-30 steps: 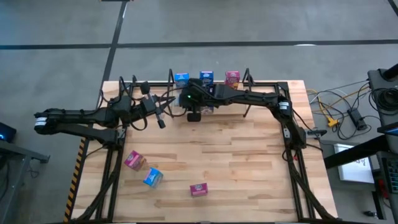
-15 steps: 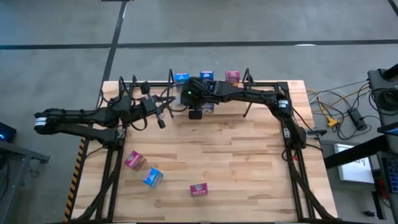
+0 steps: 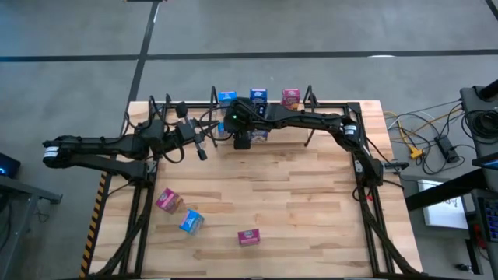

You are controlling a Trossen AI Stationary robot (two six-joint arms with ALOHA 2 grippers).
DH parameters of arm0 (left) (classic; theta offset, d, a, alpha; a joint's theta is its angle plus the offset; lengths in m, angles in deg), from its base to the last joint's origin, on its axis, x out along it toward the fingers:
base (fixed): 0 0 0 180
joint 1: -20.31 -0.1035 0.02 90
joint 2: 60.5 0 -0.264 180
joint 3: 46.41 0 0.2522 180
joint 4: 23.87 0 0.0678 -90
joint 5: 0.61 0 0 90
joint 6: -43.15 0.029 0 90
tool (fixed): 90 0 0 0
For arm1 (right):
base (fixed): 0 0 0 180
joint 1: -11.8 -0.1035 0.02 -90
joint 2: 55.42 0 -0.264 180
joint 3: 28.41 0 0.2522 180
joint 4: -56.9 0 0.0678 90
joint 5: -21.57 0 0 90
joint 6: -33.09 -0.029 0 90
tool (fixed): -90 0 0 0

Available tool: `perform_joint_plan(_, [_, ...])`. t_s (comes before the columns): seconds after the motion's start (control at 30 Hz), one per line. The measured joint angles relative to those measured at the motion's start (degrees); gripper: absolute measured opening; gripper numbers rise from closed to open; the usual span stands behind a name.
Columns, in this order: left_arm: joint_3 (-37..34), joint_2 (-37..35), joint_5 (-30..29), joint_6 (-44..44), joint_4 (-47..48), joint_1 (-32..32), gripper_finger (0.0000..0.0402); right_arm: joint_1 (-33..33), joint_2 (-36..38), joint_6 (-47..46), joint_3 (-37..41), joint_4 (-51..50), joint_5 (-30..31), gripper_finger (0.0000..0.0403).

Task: Stack cereal on shelf
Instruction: Put the right blue cereal box on the shelf aligned with the other blue cereal box

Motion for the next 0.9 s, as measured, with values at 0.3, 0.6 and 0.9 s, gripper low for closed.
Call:
perform_joint_plan(0.3, [0.0,0.0,0.0,0.0,0.0,0.0,0.0,0.1,0.1,1.5,0.0,1.4,0.0,0.0196])
perform_joint_plan(0.6, [0.0,0.0,0.0,-0.1,0.3,0.0,0.0,0.1,5.0,1.5,0.0,-1.4,0.0,0.0196])
perform_joint_plan(0.9, [0.0,0.0,0.0,-1.7,1.9,0.0,0.0,-0.3,15.9,-4.3,3.7,-8.7,-8.3,0.0182])
